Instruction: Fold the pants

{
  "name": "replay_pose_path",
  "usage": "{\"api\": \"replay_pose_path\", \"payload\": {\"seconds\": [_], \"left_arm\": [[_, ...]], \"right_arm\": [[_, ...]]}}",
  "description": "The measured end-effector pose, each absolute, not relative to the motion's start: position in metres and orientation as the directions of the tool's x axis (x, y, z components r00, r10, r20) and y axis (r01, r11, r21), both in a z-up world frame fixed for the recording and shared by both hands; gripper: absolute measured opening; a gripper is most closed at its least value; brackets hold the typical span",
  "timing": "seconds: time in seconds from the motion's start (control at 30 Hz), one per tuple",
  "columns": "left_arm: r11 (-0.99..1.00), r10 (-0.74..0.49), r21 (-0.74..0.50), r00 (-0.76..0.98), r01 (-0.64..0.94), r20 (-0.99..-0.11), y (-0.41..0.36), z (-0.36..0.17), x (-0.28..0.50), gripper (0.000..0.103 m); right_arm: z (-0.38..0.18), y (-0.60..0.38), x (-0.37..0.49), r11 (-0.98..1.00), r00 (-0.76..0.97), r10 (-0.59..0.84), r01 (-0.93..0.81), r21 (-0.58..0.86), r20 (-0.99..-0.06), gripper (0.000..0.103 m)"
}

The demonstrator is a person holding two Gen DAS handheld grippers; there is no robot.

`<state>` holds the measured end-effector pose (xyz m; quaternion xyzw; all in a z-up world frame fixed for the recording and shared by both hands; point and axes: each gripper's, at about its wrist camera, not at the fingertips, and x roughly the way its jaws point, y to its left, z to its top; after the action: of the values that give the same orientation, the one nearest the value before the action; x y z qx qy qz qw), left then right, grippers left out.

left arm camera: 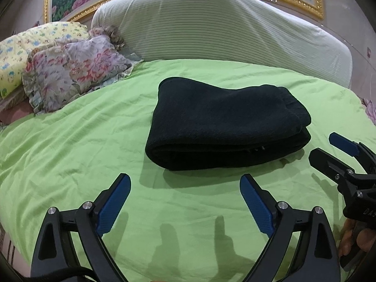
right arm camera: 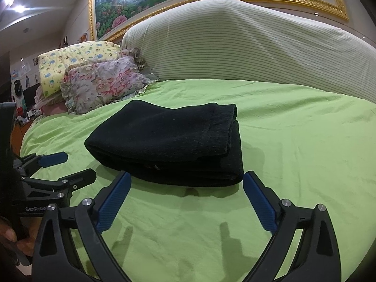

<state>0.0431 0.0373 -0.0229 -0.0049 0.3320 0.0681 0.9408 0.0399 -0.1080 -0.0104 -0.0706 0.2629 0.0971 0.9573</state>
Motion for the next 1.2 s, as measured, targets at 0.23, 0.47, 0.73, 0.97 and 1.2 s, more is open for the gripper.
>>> {"api": "replay_pose_path", "payload": {"seconds": [0.23, 0.47, 0.73, 0.97, 1.2], "left_arm": [[0.990, 0.122, 0.026, 0.768, -0.136, -0.628, 0.0383, -0.0240, 0.0436, 0.097], [0.991, 0.118, 0.020, 0.766, -0.136, -0.632, 0.0392, -0.0248, 0.0447, 0.100], [0.990, 0.121, 0.022, 0.765, -0.139, -0.633, 0.0398, -0.0257, 0.0454, 0.101], [0.990, 0.124, 0.023, 0.766, -0.141, -0.631, 0.0398, -0.0259, 0.0454, 0.101], [0.990, 0.123, 0.024, 0.767, -0.139, -0.630, 0.0378, -0.0249, 0.0442, 0.101]], "right_arm": [[-0.0117, -0.1075, 0.0401, 0.971, 0.839, 0.147, -0.222, -0.084, -0.524, 0.097], [-0.0126, -0.1062, 0.0416, 0.971, 0.837, 0.146, -0.223, -0.085, -0.528, 0.097], [-0.0130, -0.1056, 0.0411, 0.971, 0.837, 0.145, -0.222, -0.086, -0.528, 0.097], [-0.0130, -0.1056, 0.0413, 0.971, 0.837, 0.145, -0.223, -0.086, -0.527, 0.098], [-0.0139, -0.1047, 0.0409, 0.971, 0.836, 0.144, -0.223, -0.087, -0.529, 0.098]]}}
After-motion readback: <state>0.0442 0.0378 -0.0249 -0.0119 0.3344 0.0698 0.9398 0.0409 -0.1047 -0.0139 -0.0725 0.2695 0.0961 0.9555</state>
